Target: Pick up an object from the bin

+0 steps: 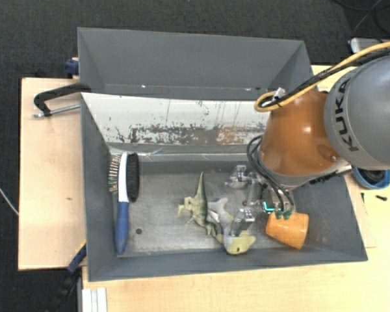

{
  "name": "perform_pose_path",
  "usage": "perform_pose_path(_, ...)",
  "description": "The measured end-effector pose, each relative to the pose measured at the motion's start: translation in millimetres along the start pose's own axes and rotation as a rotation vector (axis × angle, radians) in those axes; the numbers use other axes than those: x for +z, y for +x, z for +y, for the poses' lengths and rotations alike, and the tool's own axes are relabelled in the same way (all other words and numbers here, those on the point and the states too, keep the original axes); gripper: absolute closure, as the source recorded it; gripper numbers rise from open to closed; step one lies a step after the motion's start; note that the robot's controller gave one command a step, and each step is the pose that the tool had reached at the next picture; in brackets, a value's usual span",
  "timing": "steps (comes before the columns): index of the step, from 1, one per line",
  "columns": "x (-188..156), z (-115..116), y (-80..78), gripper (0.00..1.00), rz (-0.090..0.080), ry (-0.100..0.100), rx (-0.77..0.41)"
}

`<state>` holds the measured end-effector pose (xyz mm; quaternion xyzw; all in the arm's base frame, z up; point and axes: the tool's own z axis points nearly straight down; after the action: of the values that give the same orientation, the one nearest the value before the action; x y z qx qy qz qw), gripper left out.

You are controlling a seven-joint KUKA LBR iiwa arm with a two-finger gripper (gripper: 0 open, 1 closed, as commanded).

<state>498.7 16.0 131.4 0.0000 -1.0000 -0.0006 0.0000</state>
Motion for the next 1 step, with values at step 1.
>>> perform_pose_path(1, 61.2, 16.4, -11.8, 0.0, -0.004, -0.001, 0.03)
